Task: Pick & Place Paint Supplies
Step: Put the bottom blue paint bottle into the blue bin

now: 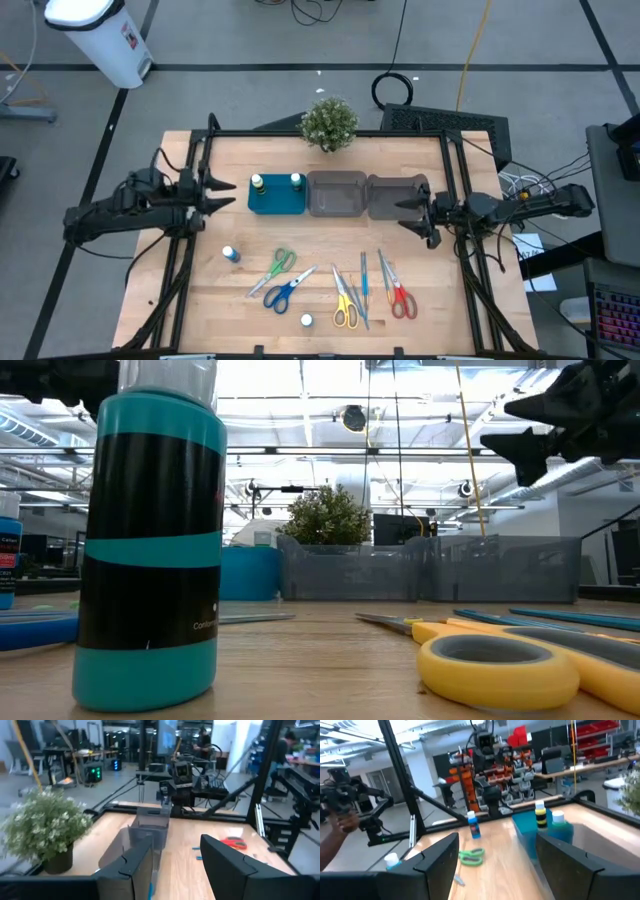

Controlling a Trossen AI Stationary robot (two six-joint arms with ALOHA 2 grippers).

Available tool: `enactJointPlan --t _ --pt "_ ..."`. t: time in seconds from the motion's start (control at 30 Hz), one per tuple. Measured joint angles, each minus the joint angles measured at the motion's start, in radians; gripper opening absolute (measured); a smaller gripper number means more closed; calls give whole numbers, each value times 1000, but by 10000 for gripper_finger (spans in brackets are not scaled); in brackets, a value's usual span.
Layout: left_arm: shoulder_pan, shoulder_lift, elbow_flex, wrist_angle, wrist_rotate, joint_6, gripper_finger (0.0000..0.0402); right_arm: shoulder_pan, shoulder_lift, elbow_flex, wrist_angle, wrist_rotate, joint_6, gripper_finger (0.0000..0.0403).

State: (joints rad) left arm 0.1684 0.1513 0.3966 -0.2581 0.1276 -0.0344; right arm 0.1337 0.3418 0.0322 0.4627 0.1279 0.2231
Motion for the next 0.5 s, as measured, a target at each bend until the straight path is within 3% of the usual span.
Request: enactJointPlan --t 0.17,0.37,0.5 --pt "-58 0 -18 50 -12 81 170 0 180 0 157 1 1 251" --pt "-116 0 -13 48 -180 87 170 0 430 0 386 -3 31 251" --pt "-140 1 -13 36 -207 110 170 29 598 39 513 -26 46 251"
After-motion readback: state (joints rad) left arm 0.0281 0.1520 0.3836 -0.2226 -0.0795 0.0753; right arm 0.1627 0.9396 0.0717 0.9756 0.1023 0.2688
